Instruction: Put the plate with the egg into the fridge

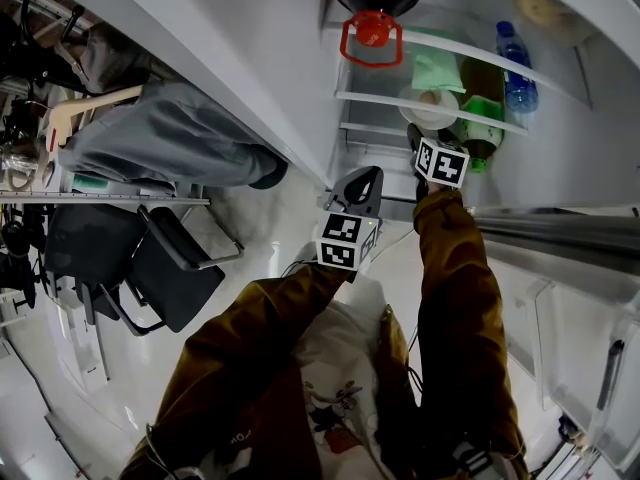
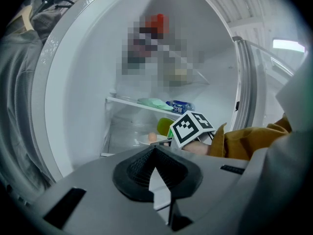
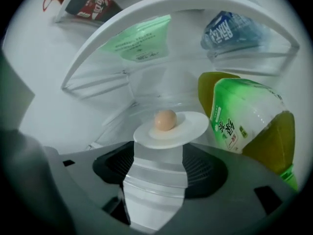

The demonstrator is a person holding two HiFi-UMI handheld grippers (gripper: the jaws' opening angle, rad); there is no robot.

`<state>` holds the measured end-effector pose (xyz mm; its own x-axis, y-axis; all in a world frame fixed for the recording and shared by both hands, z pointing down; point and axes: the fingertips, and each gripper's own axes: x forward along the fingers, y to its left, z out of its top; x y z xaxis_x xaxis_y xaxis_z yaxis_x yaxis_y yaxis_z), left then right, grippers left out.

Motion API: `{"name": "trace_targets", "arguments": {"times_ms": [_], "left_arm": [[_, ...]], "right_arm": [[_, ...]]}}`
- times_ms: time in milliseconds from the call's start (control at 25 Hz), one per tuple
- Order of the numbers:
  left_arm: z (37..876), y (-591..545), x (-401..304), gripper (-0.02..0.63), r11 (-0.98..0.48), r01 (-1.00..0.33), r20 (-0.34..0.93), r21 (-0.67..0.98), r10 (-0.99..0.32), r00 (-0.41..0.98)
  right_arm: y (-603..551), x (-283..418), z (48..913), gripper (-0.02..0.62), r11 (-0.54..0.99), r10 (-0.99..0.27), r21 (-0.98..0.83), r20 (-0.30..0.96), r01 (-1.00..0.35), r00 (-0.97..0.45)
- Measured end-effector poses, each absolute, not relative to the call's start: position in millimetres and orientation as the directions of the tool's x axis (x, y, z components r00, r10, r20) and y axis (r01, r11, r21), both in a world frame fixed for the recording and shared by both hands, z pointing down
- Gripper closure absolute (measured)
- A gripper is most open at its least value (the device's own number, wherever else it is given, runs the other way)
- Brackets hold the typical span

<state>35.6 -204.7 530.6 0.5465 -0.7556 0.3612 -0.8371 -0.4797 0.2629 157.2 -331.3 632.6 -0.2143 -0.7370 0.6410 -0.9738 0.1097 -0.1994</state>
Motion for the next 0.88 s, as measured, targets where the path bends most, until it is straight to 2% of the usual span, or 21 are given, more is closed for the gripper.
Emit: {"name": "trace_targets", "arguments": {"times_ms": [240,520,640,760,880], "left_arm": [[531.2,-206.7,34.5,0.600,-0.475,-0.839,0.360,0.264,-0.758,0.543],[530.3,-206.0,35.5,0.600,-0.476,-0.838,0.359,0.265,-0.758,0.544],[530.2,-205.4,34.8,0.600,-0.476,-0.839,0.359,0.264,-0.759,0.544],[530.2,-206.2,33.6,0.600,-0.474,-0.840,0.360,0.264,-0.759,0.542],[529.9,-206.6,33.2,0.600,-0.474,-0.840,0.359,0.264,-0.760,0.542]], "right_arm": [[-328.7,154.9,634.4,0.304,0.199,-0.731,-0.054,0.657,-0.979,-0.185],[-328.2,165.0,631.2,0.313,0.186,-0.749,0.026,0.651,-0.982,-0.125],[-325.9,171.6,632.7,0.405,0.163,-0.755,0.066,0.651,-0.984,-0.082],[-323.3,176.1,629.1,0.577,0.137,-0.767,0.102,0.641,-0.985,-0.040],[-320.6,175.7,626.3,0.591,0.152,-0.752,0.135,0.659,-0.979,-0.026]]}}
